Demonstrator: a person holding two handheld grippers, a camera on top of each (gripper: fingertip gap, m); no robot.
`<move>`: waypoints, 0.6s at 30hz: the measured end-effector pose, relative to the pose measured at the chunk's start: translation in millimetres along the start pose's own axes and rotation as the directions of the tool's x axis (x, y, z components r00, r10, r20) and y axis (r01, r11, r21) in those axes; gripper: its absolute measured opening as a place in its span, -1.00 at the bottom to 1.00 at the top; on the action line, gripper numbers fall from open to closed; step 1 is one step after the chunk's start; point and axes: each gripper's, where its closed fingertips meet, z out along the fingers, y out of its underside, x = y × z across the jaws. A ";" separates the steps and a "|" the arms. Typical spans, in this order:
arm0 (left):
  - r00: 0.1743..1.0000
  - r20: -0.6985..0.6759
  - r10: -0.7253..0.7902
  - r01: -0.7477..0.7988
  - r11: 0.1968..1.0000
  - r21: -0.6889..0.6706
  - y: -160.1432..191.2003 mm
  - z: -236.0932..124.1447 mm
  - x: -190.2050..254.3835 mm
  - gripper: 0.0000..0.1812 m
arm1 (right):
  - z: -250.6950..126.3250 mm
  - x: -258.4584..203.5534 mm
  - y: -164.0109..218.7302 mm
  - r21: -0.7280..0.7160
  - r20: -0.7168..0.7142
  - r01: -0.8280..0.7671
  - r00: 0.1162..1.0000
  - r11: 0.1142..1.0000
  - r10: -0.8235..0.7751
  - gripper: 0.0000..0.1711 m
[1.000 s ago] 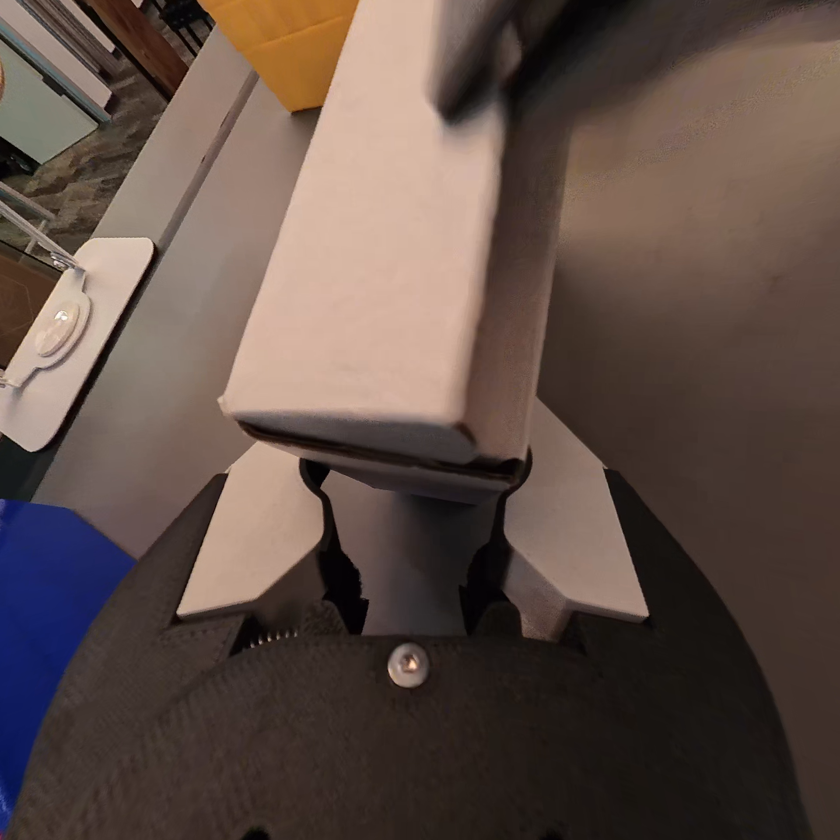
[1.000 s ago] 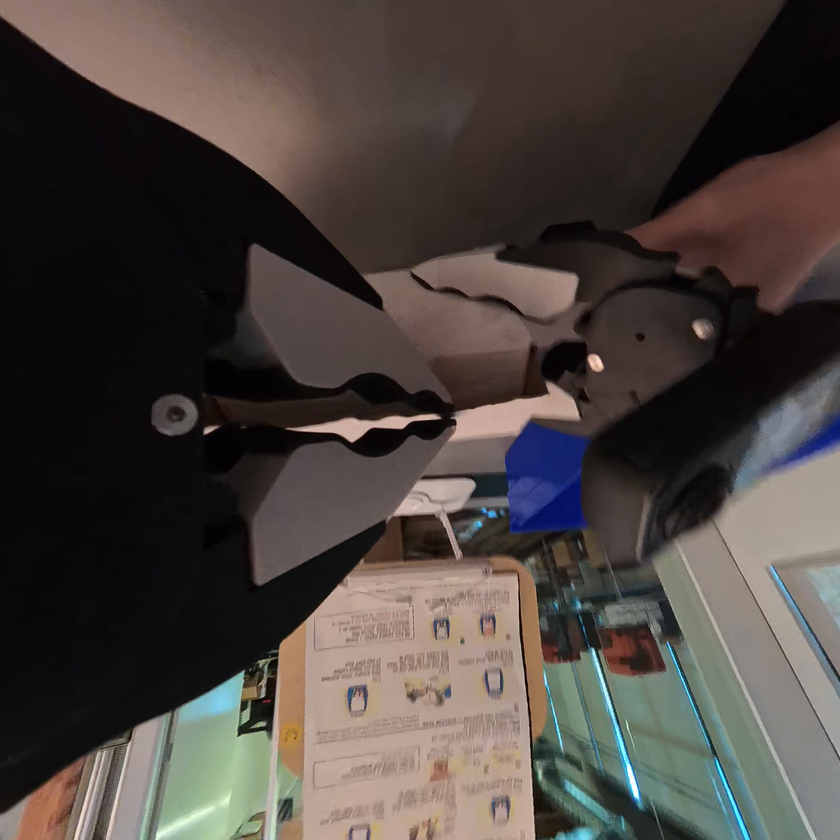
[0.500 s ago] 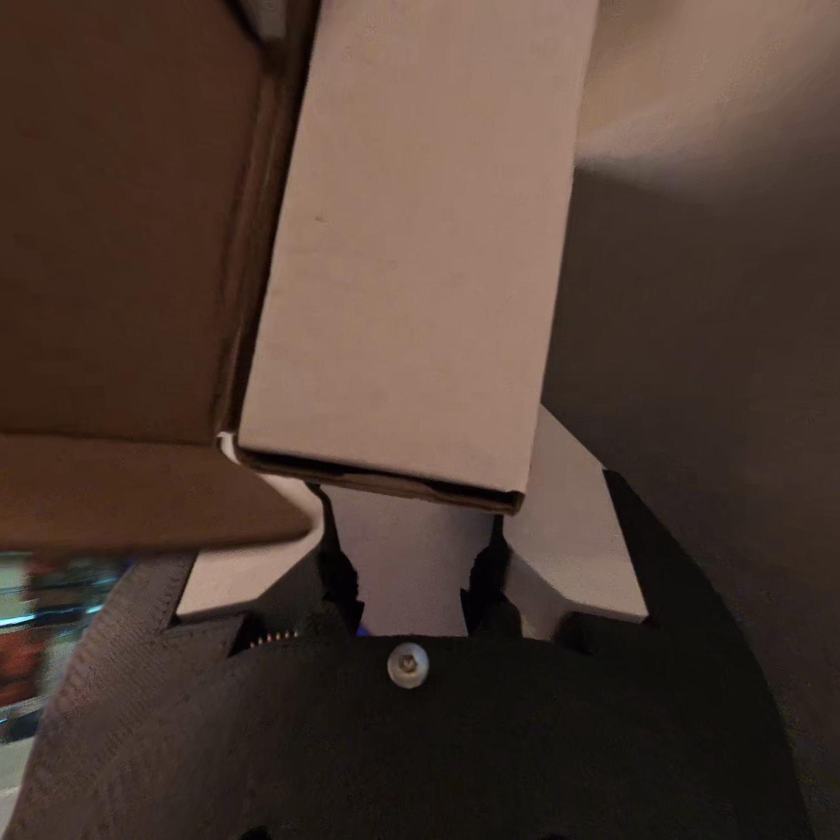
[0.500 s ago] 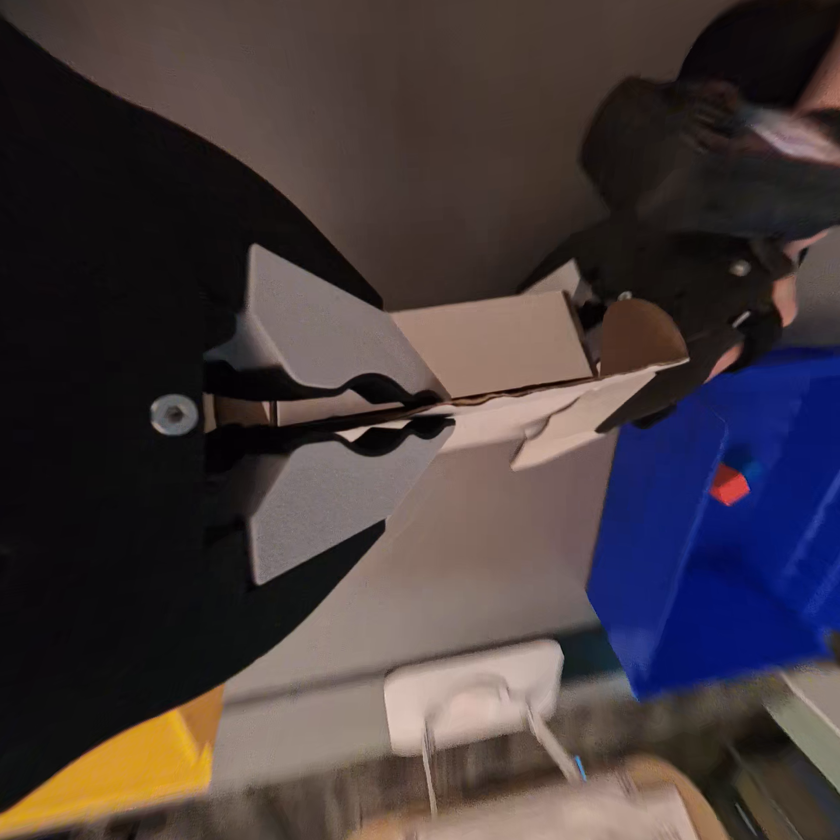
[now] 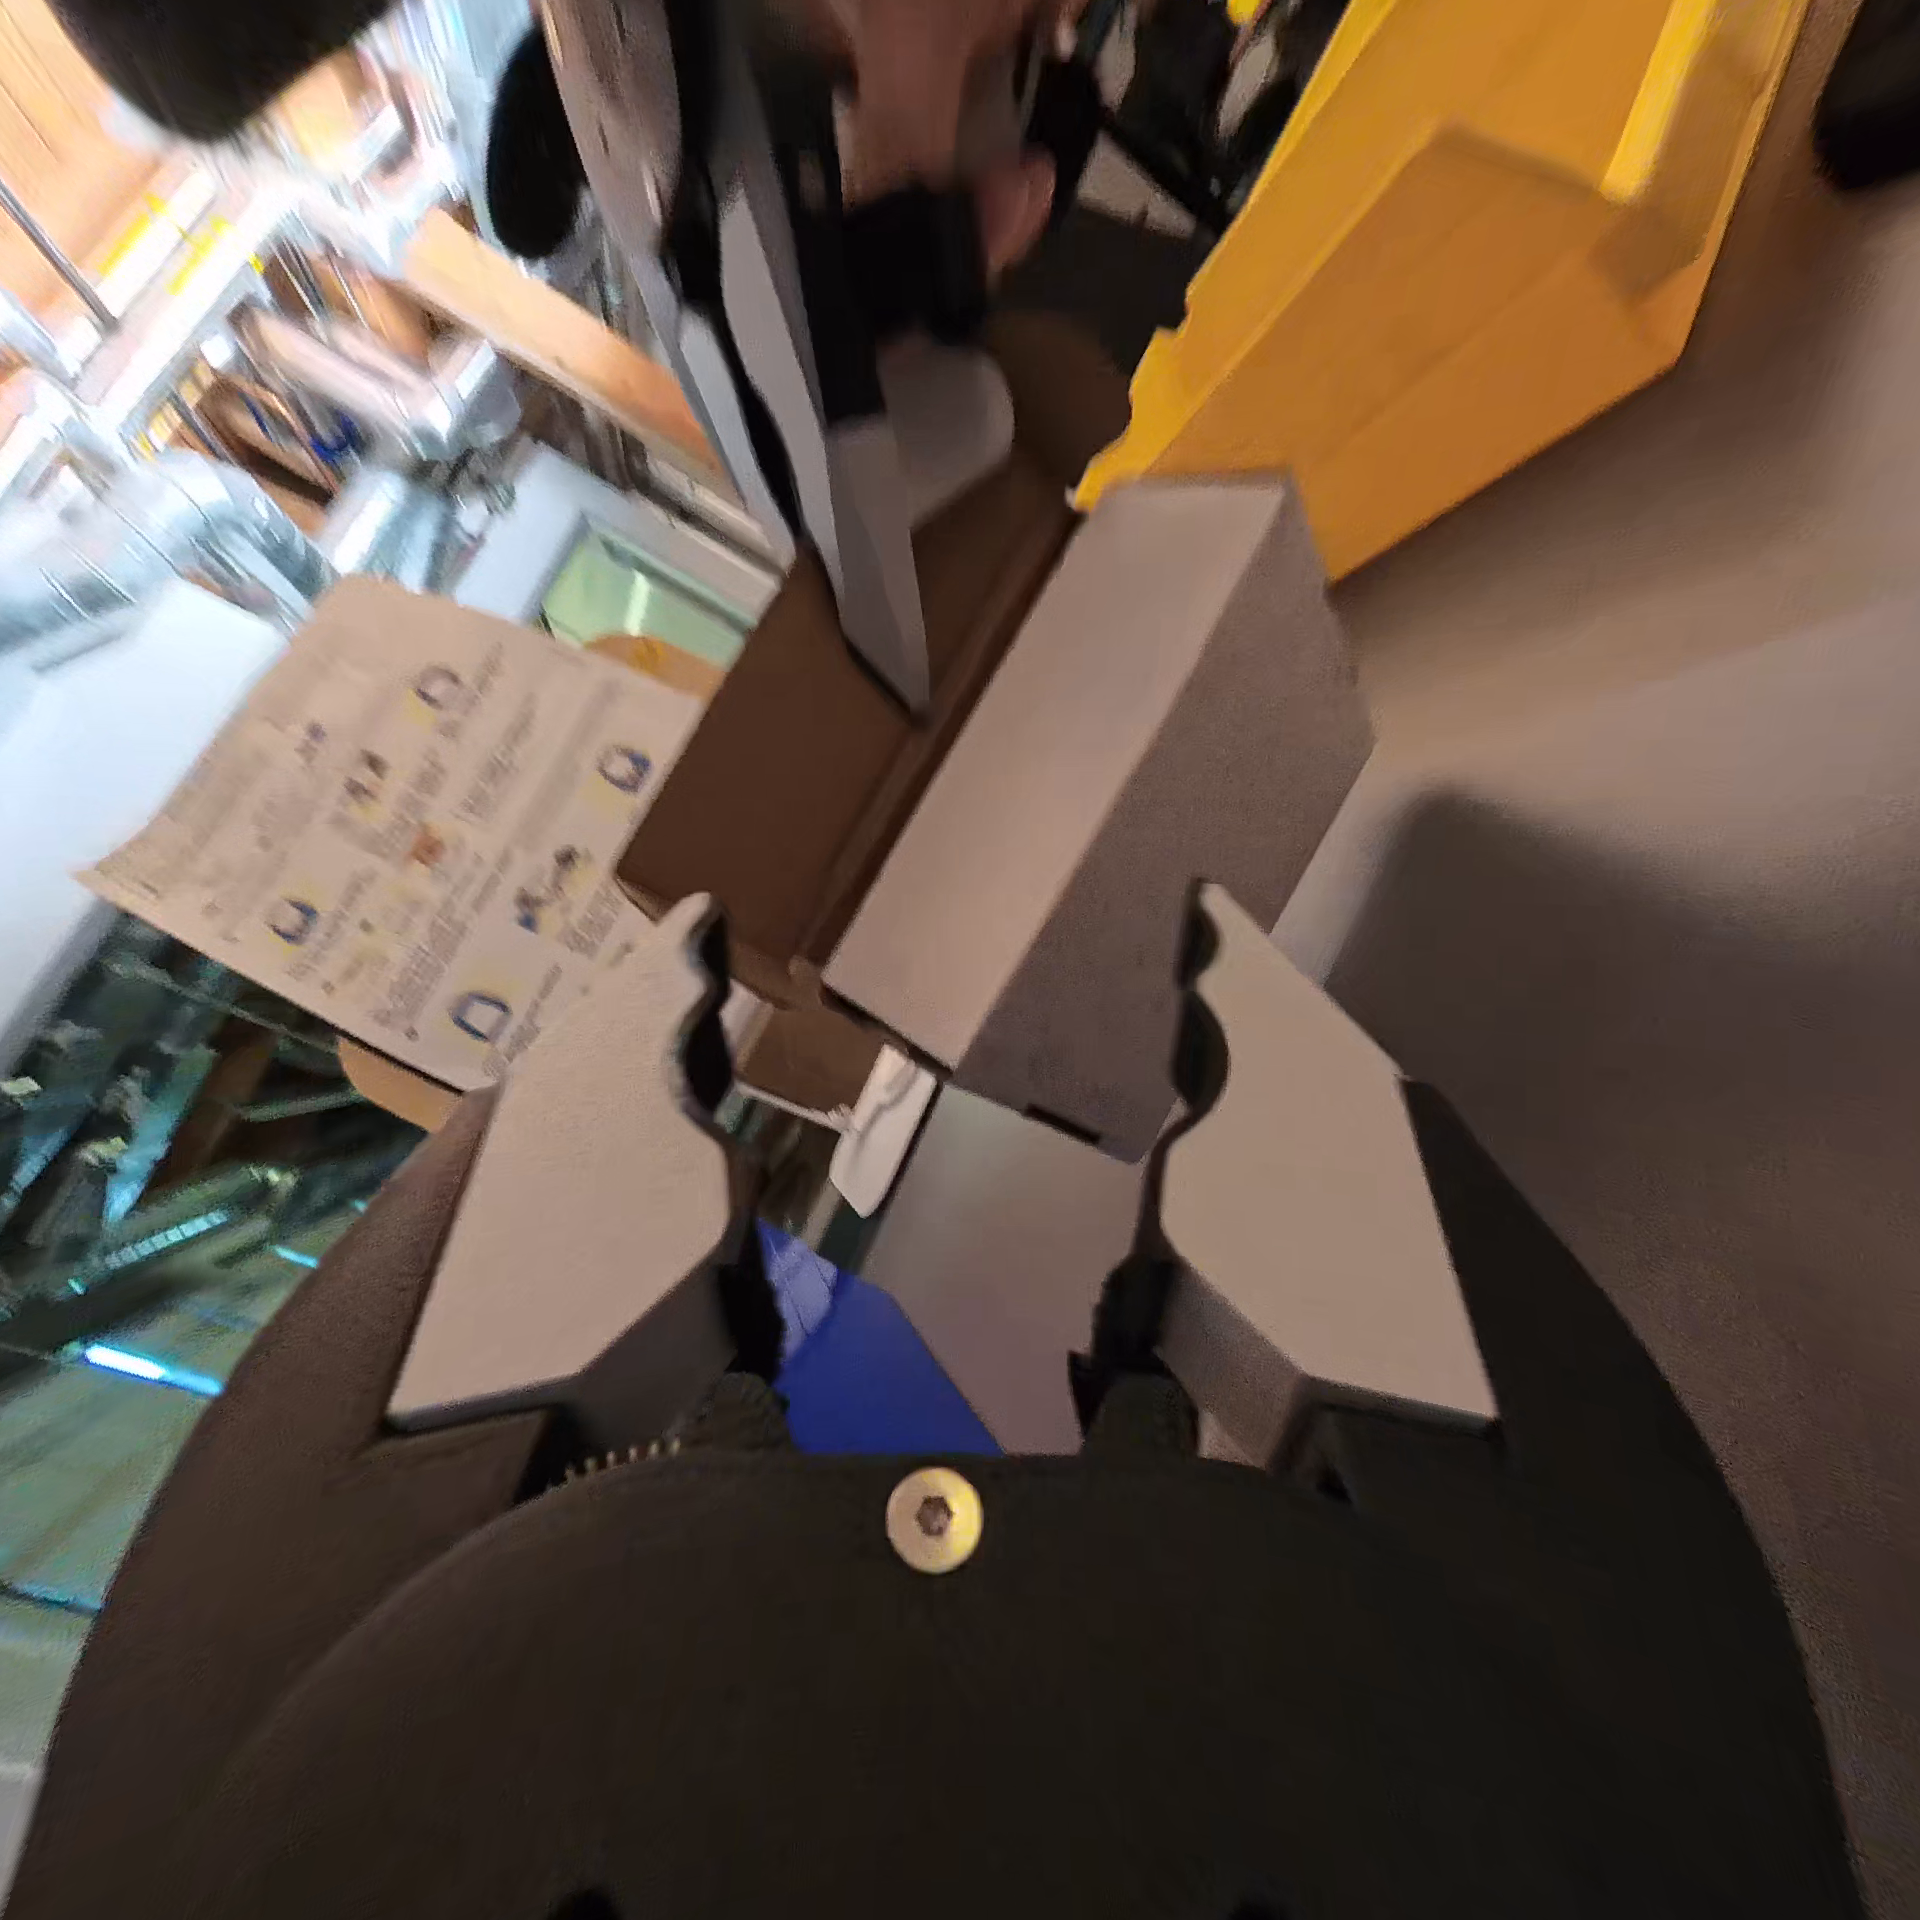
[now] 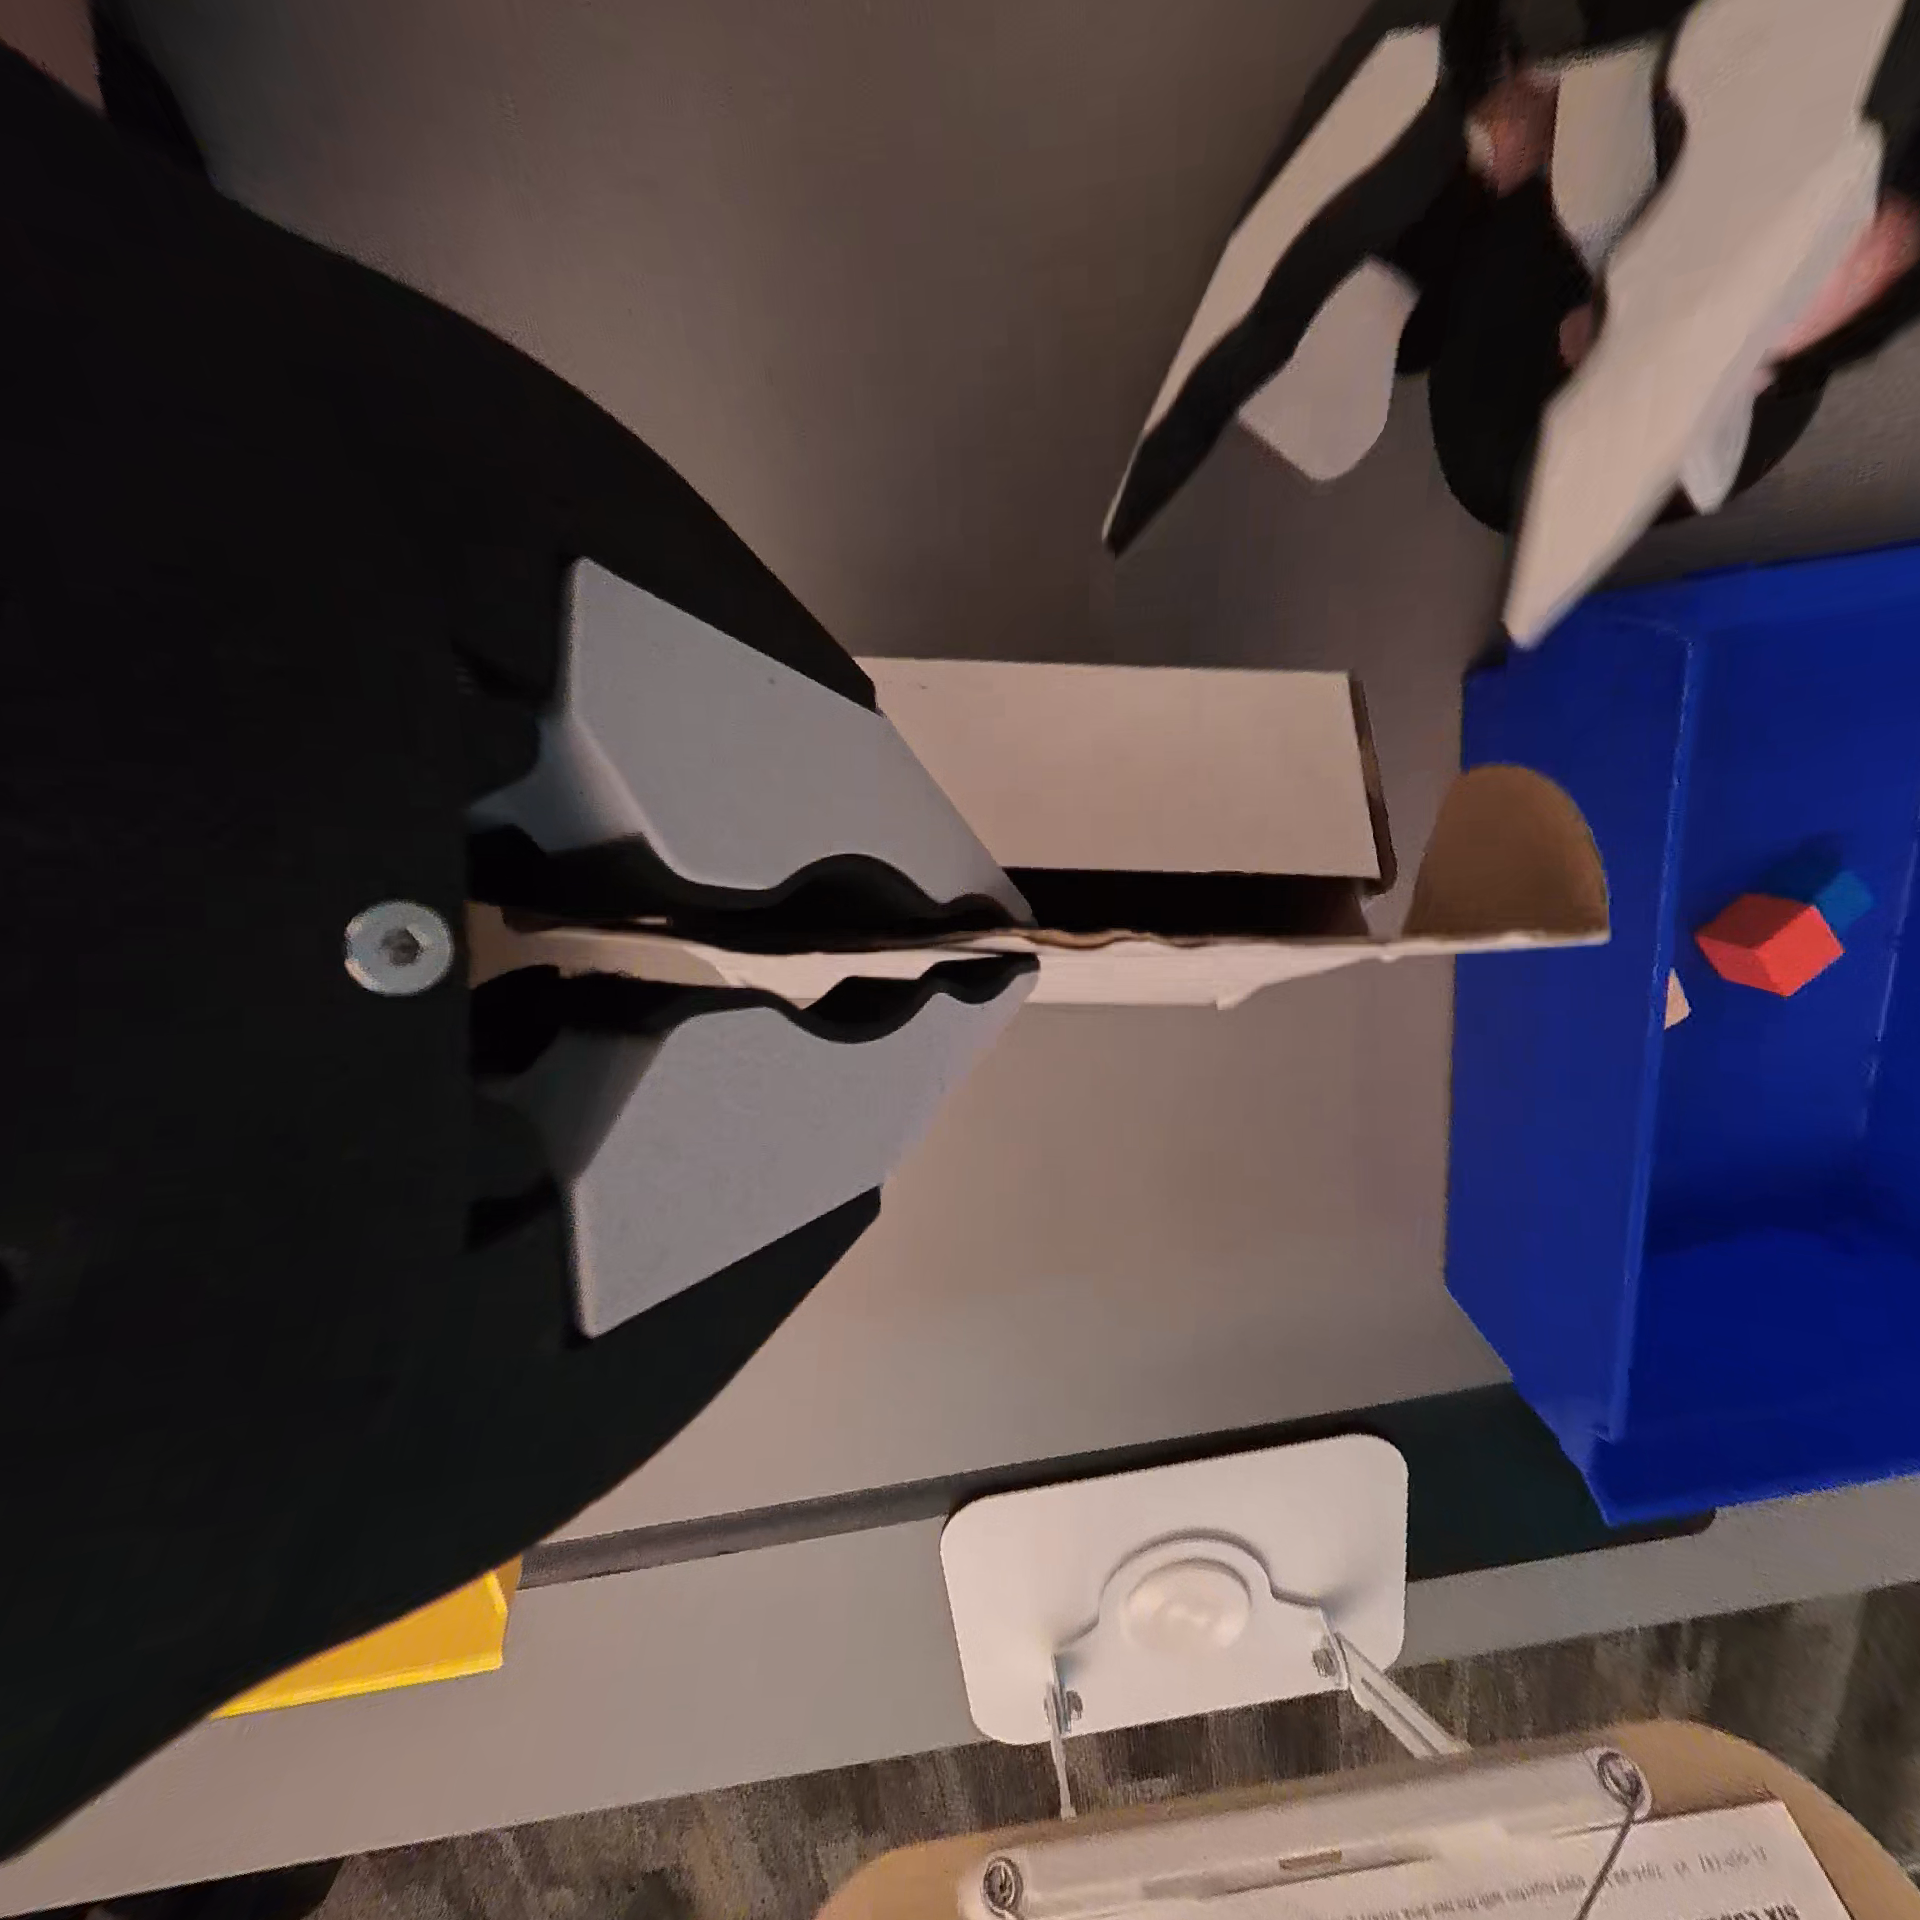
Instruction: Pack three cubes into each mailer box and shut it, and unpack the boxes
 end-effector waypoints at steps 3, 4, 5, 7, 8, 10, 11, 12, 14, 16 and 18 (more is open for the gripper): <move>0.996 -0.052 0.074 -0.072 0.997 0.034 -28.9 -1.2 11.5 -0.01 | 3.3 2.7 5.5 -0.014 -0.017 0.014 1.000 1.000 -0.014 -0.99; 0.991 -0.103 0.089 -0.089 0.996 0.004 -31.4 4.9 19.2 0.06 | 4.7 0.9 6.5 -0.014 -0.012 0.040 0.999 0.999 -0.040 -0.99; 0.983 -0.157 0.094 -0.103 0.994 -0.046 -29.1 13.1 26.3 0.13 | 6.3 -1.2 6.4 -0.008 -0.007 0.066 0.998 0.998 -0.067 -0.99; 0.963 -0.258 0.073 -0.109 0.986 -0.126 -21.8 29.0 38.0 0.20 | 9.8 -1.7 6.3 -0.008 -0.004 0.071 0.997 0.997 -0.071 -0.99; 0.956 -0.289 0.056 -0.103 0.983 -0.150 -18.6 35.9 41.3 0.18 | 11.4 -2.7 6.3 -0.010 0.005 0.066 0.998 0.998 -0.066 -0.99; 0.943 -0.331 0.028 -0.095 0.977 -0.189 -9.5 47.2 45.5 0.05 | 13.8 -7.5 5.4 -0.002 0.025 0.080 0.996 0.997 -0.080 -0.99; 0.933 -0.360 0.004 -0.093 0.968 -0.231 -1.4 50.4 49.9 0.07 | 14.4 -9.1 5.8 -0.002 0.029 0.088 0.996 0.996 -0.088 -0.99; 0.921 -0.389 -0.024 -0.090 0.958 -0.271 6.6 51.9 55.6 0.05 | 14.5 -8.9 6.4 -0.007 0.024 0.095 0.995 0.995 -0.095 -0.99; 0.909 -0.412 -0.068 -0.071 0.948 -0.311 15.6 52.6 65.7 0.16 | 14.8 -7.6 7.7 -0.015 0.012 0.113 0.994 0.994 -0.113 -0.99; 0.930 -0.364 -0.055 -0.078 0.937 -0.340 17.2 52.0 64.4 0.12 | 15.6 -6.7 4.7 0.001 0.012 0.110 0.994 0.994 -0.110 -0.99; 0.924 -0.379 -0.040 -0.109 0.925 -0.364 14.6 44.6 72.9 0.24 | 13.2 2.7 1.2 0.011 -0.033 0.089 0.996 0.996 -0.088 -0.99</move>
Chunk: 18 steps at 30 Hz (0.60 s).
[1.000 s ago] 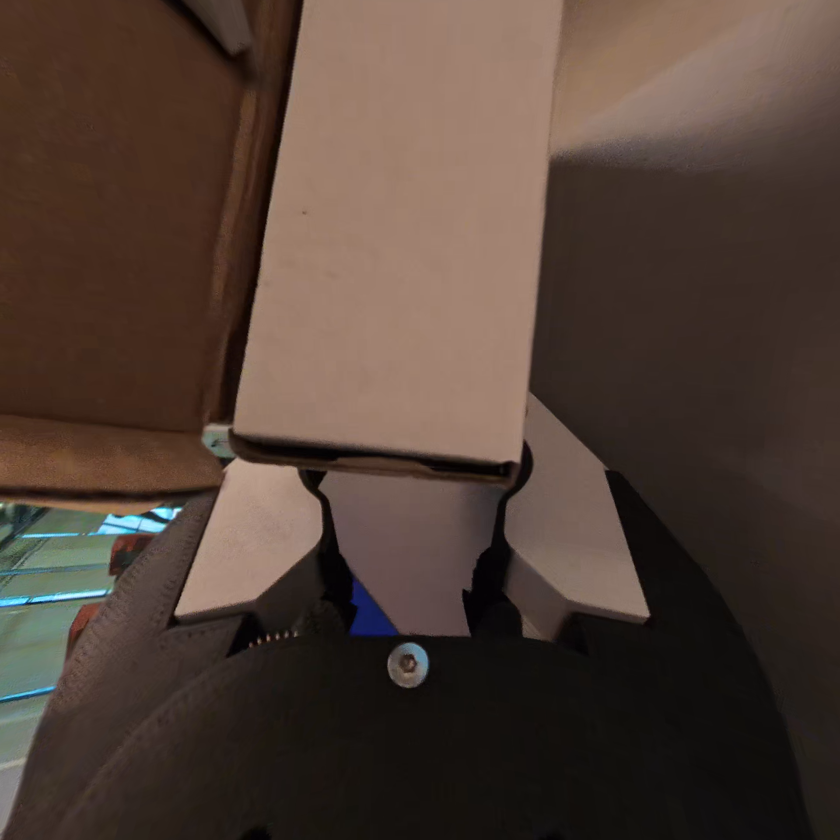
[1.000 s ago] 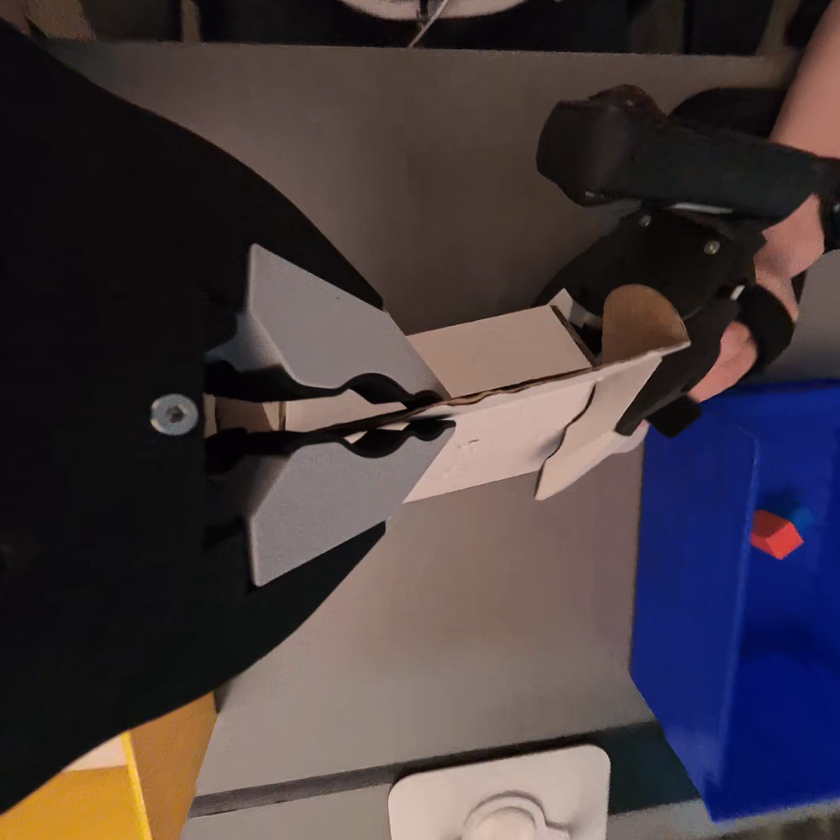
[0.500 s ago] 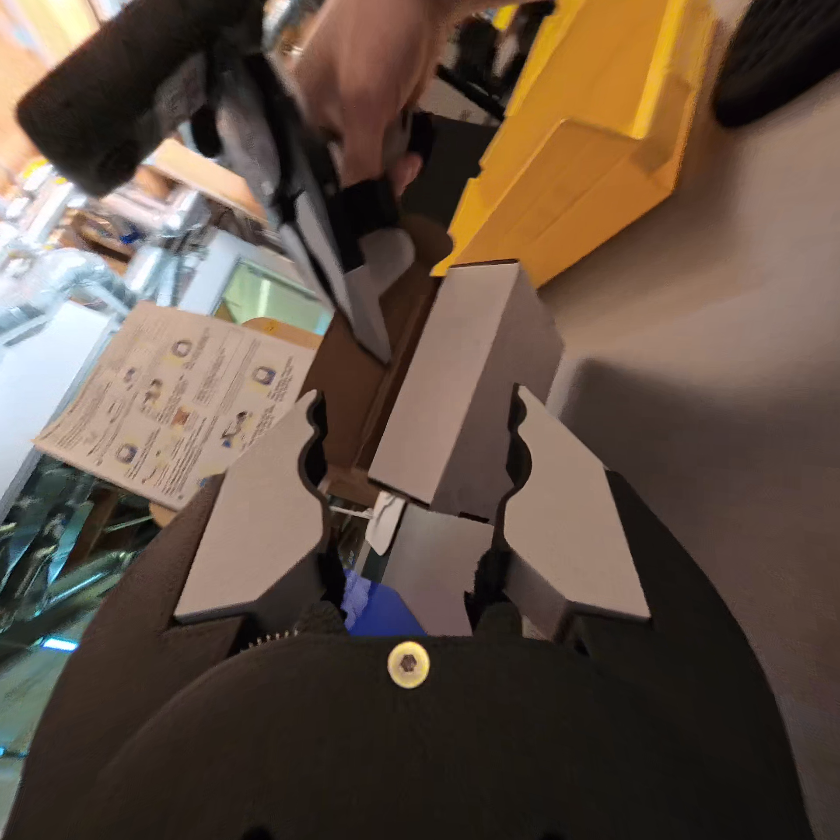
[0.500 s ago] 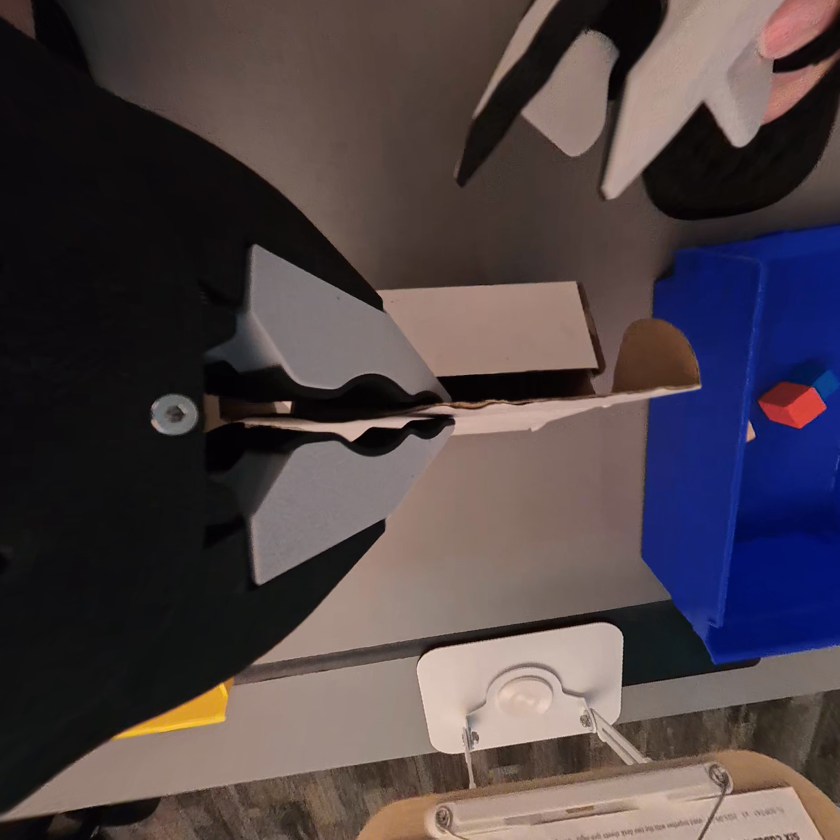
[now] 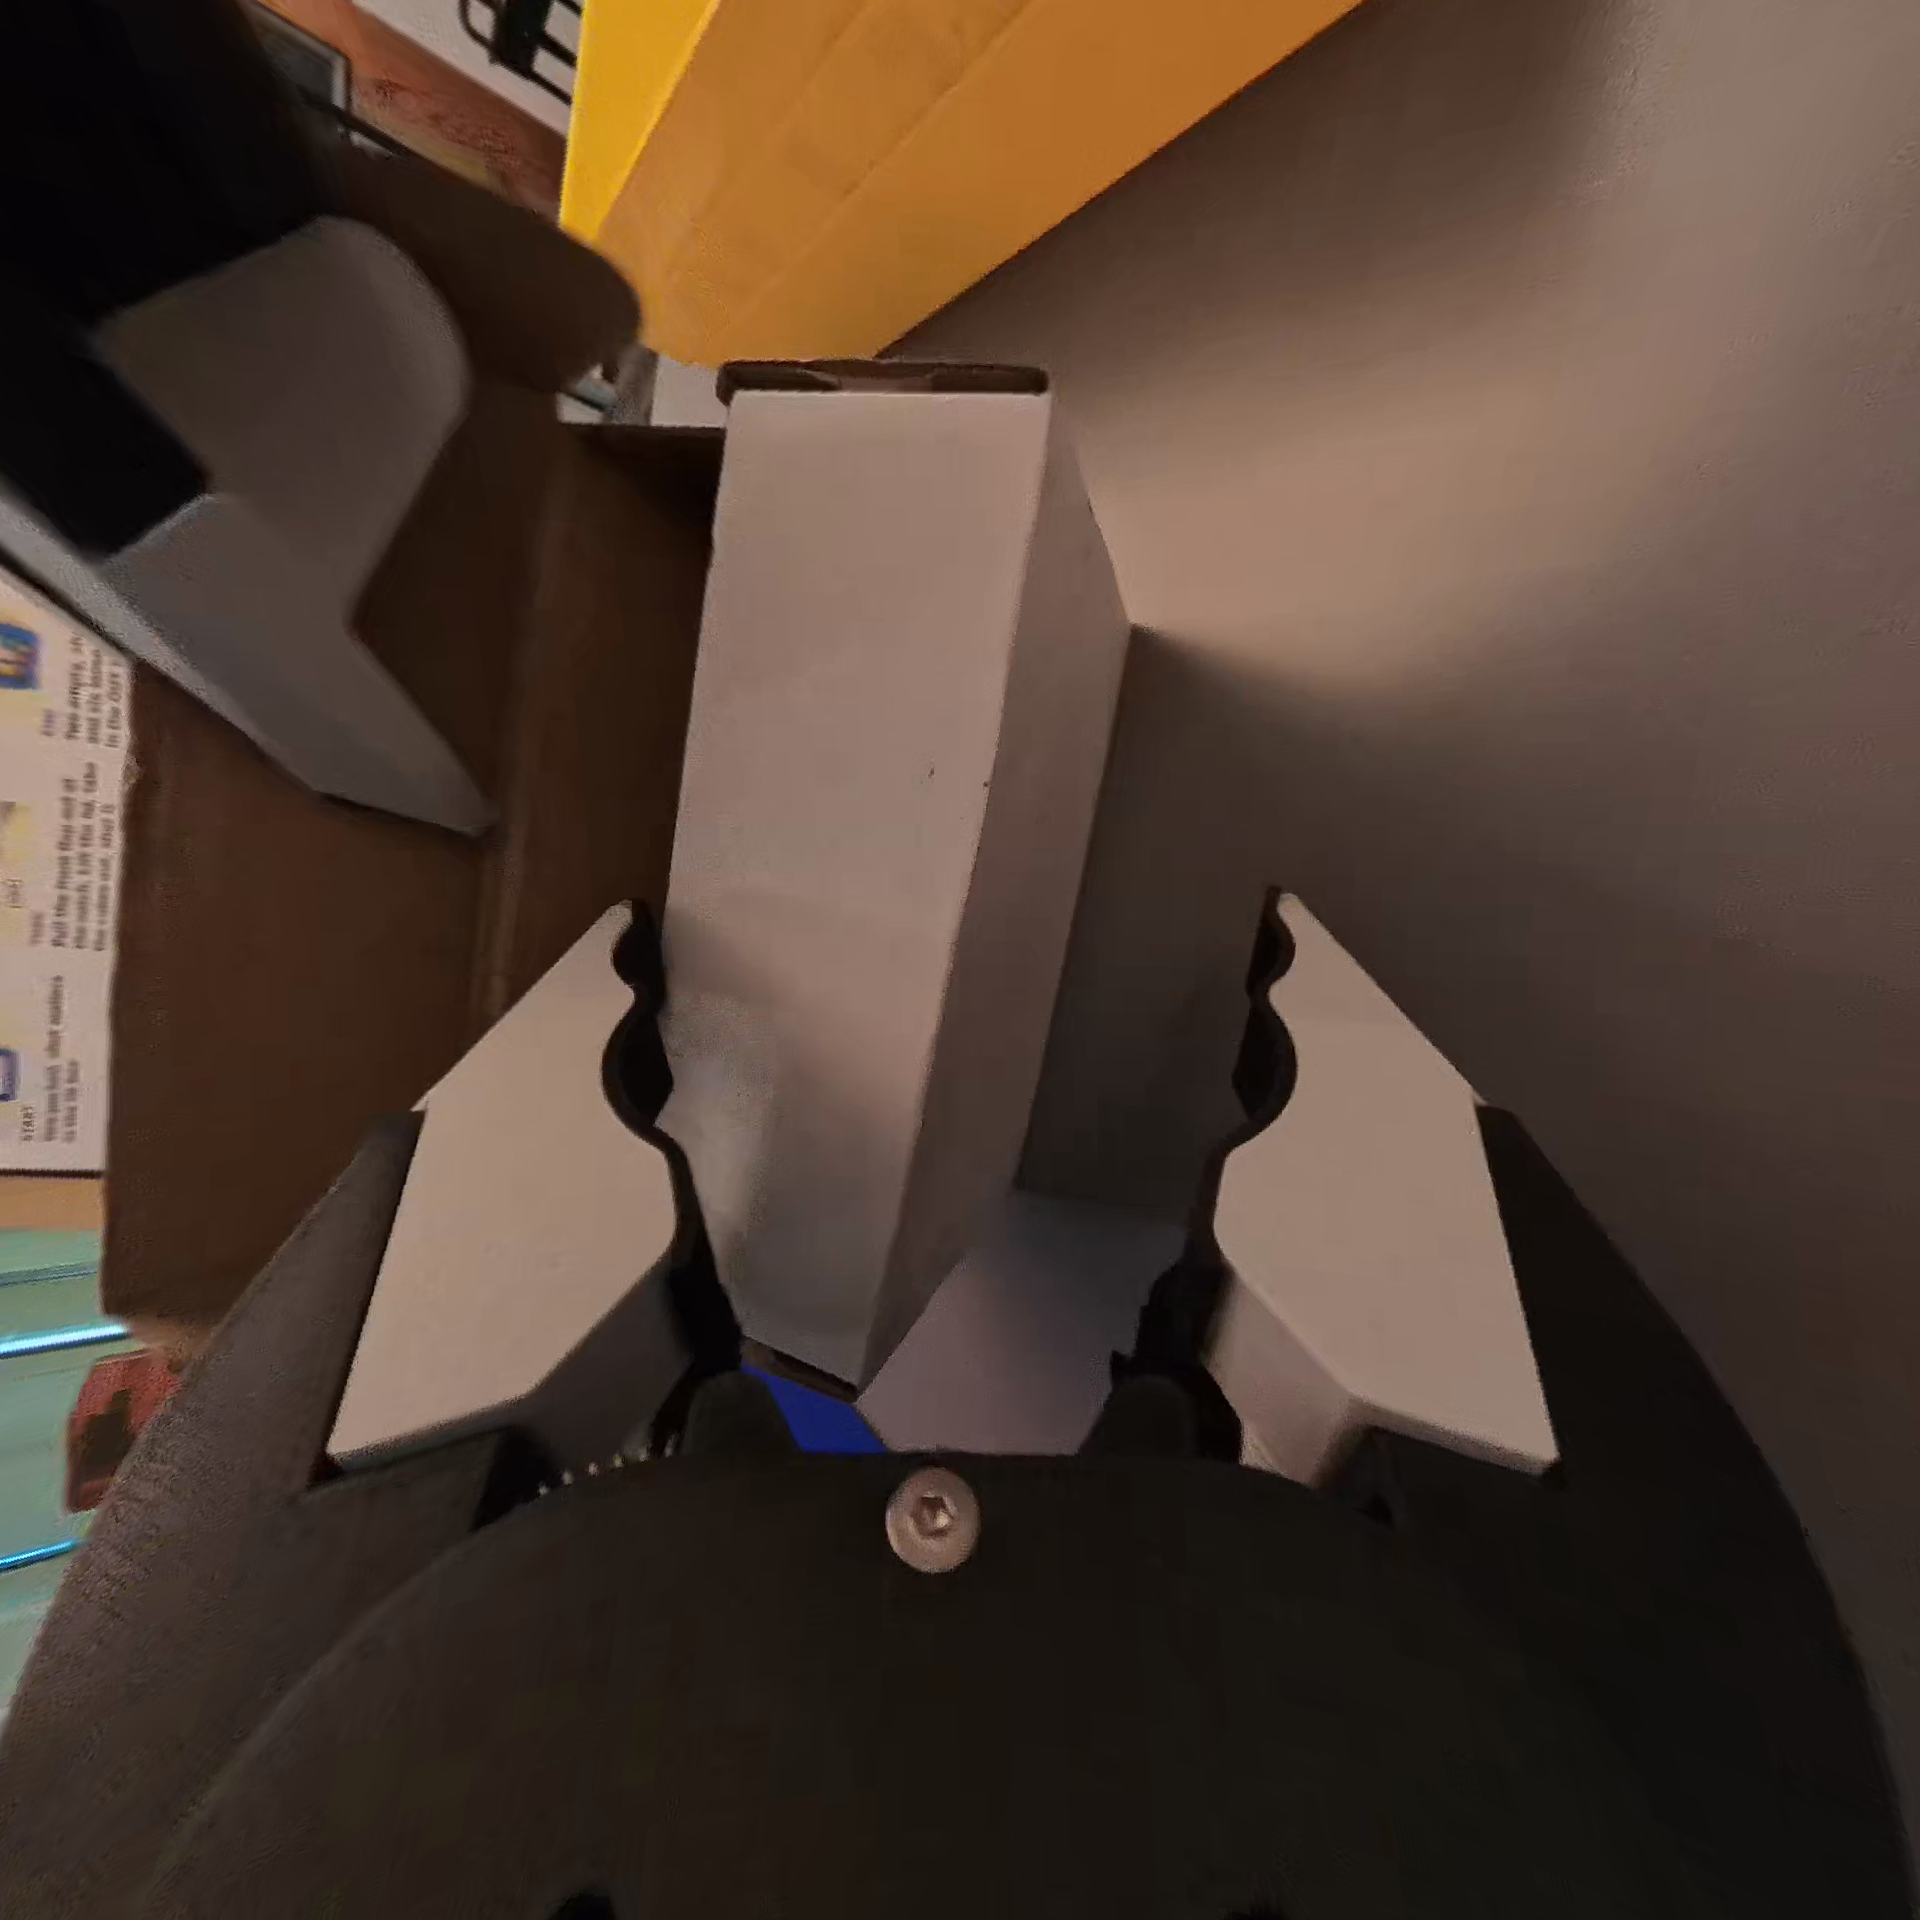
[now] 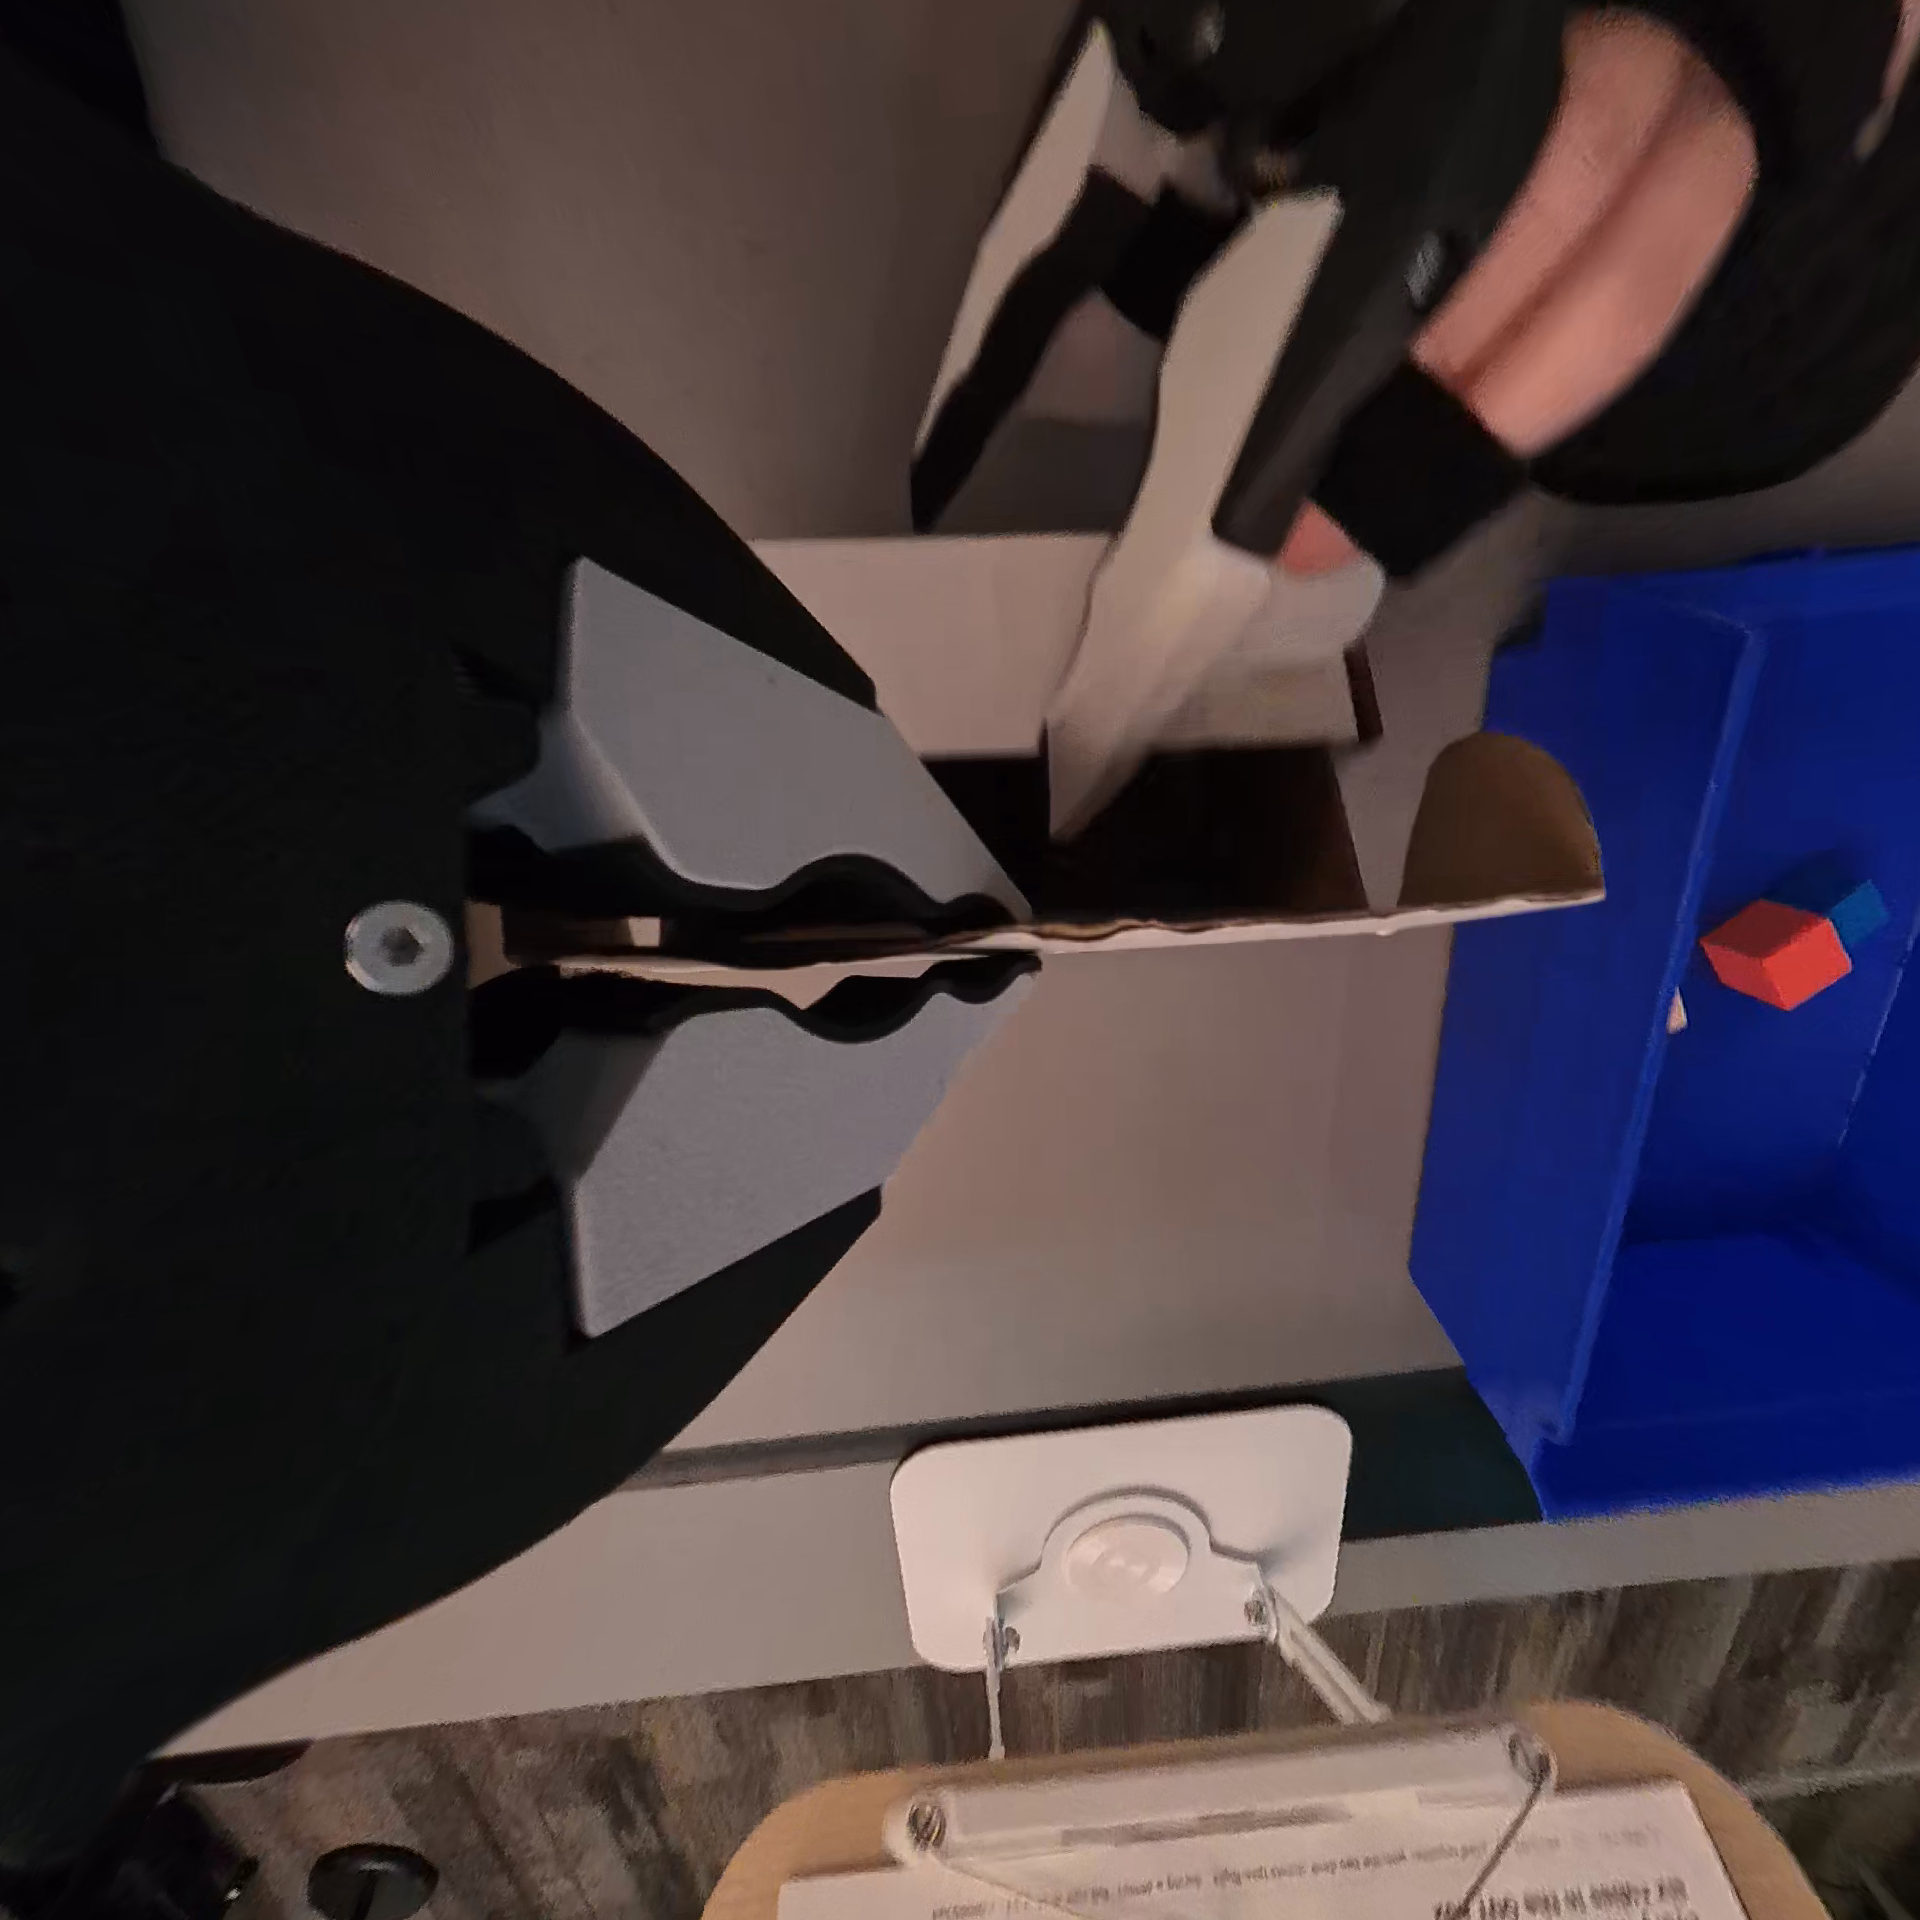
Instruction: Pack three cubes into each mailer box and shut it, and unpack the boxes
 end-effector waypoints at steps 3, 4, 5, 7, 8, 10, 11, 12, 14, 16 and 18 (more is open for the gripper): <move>1.000 0.022 0.014 -0.014 1.000 -0.001 -4.1 -6.1 10.2 0.21 | -4.2 12.2 -1.0 0.006 -0.080 0.006 0.997 1.000 -0.005 -1.00; 1.000 0.025 0.012 -0.012 1.000 0.004 -6.1 -7.8 13.4 0.16 | -5.3 17.5 -1.0 0.004 -0.117 0.009 0.993 1.000 -0.009 -0.99; 1.000 0.025 0.007 -0.008 1.000 0.008 -7.9 -9.6 16.8 0.08 | -6.7 23.2 -1.4 0.002 -0.156 0.013 0.988 1.000 -0.013 -0.99; 0.999 -0.013 -0.035 0.034 0.999 -0.036 -4.9 -11.3 28.8 -0.22 | -10.6 32.1 -5.3 0.016 -0.222 0.028 0.975 0.999 -0.024 -0.98; 0.994 -0.076 -0.081 0.075 0.994 -0.080 -1.3 -10.2 41.3 -0.21 | -12.4 34.9 -6.2 0.018 -0.241 0.027 0.970 0.999 -0.022 -0.98; 0.980 -0.121 -0.159 0.146 0.984 -0.106 0.4 -6.5 51.4 -0.18 | -13.3 36.3 -7.5 0.021 -0.249 0.019 0.968 1.000 -0.014 -0.99; 0.982 -0.105 -0.157 0.147 0.985 -0.095 0.6 -4.6 47.9 -0.16 | -12.4 35.9 -8.2 0.023 -0.248 0.021 0.969 1.000 -0.014 -0.99; 0.984 -0.094 -0.153 0.144 0.985 -0.094 2.1 -2.8 44.8 -0.17 | -11.3 35.5 -9.2 0.025 -0.250 0.029 0.968 0.999 -0.022 -0.99; 0.974 -0.133 -0.181 0.169 0.981 -0.096 3.9 0.7 47.1 -0.22 | -10.2 35.0 -11.2 0.019 -0.261 0.062 0.964 0.998 -0.055 -0.99; 0.958 -0.184 -0.218 0.204 0.975 -0.092 4.8 2.3 49.7 -0.26 | -11.1 36.6 -10.5 -0.003 -0.285 0.091 0.954 0.996 -0.088 -0.99; 0.950 -0.207 -0.236 0.218 0.970 -0.103 7.4 2.9 49.4 -0.29 | -11.4 38.7 -9.3 -0.017 -0.298 0.103 0.949 0.995 -0.103 -0.99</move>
